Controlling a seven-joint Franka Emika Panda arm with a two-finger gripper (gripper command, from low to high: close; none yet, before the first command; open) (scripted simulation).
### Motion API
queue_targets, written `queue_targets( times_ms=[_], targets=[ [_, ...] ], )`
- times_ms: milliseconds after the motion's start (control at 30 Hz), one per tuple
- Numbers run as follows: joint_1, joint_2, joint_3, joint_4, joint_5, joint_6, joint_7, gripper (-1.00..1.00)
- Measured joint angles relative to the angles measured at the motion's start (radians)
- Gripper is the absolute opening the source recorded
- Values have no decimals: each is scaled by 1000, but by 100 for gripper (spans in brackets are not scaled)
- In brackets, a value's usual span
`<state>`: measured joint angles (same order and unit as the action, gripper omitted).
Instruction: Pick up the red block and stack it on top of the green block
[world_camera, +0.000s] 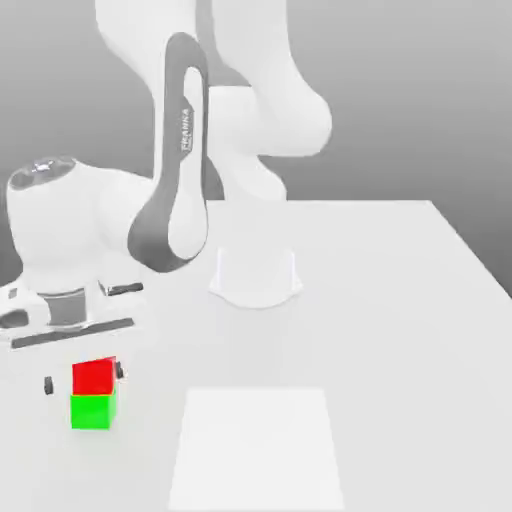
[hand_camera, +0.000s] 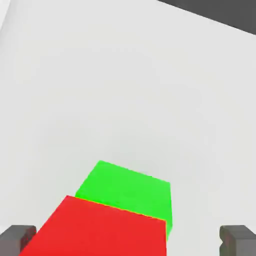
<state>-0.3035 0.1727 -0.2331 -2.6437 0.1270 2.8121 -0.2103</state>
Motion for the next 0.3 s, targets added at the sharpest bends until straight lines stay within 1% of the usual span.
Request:
queue_targets(
  times_ms=[300],
  targets=[
    [1,-171,-28,-9,-123,-156,89,100]
  ],
)
